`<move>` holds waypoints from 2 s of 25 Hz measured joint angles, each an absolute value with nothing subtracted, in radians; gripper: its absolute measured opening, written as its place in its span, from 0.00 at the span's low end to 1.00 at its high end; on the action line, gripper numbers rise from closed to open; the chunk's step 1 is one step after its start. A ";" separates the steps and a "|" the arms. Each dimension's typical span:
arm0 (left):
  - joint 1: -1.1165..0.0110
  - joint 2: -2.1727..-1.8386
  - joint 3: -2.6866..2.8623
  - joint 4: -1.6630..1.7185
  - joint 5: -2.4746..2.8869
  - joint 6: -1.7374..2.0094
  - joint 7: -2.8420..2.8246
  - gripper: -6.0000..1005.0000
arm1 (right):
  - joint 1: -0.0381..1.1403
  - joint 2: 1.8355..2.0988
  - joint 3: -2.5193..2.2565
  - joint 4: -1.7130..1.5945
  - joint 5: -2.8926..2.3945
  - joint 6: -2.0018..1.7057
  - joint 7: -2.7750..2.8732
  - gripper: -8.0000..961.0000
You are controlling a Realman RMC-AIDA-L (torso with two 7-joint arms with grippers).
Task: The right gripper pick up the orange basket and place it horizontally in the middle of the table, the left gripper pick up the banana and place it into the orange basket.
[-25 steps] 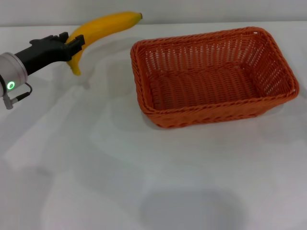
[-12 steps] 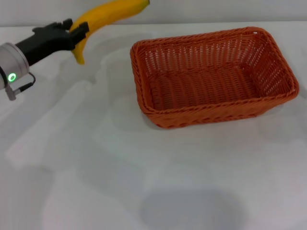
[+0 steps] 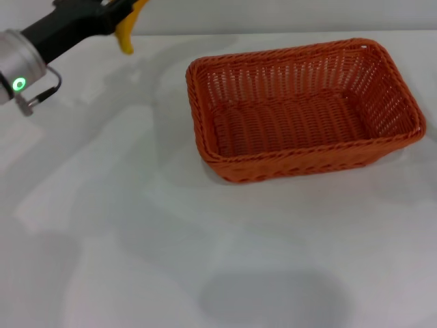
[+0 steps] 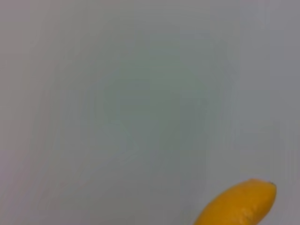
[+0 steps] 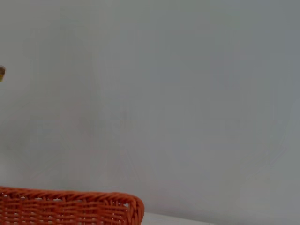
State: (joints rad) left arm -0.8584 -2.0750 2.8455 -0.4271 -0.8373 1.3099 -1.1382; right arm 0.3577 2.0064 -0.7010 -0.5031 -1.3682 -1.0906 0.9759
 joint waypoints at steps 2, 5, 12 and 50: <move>-0.874 -2.077 2.846 -0.415 -0.834 1.321 -1.137 0.45 | 0.359 2.007 -0.701 -0.498 -1.368 -1.088 0.975 0.88; -0.897 -2.076 2.845 -0.379 -0.823 1.327 -1.131 0.45 | 0.360 2.007 -0.701 -0.492 -1.368 -1.088 0.974 0.88; -0.959 -2.079 2.846 -0.295 -0.734 1.312 -1.114 0.45 | 0.358 2.009 -0.699 -0.486 -1.361 -1.088 0.970 0.88; -0.893 -2.081 2.844 -0.119 -0.717 1.306 -0.910 0.66 | 0.360 2.009 -0.693 -0.466 -1.341 -1.095 0.923 0.88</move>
State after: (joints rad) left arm -0.8932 -2.0806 2.8439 -0.1193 -0.7170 1.3063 -0.9098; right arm 0.3604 2.0092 -0.6928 -0.4657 -1.3406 -1.0954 0.9234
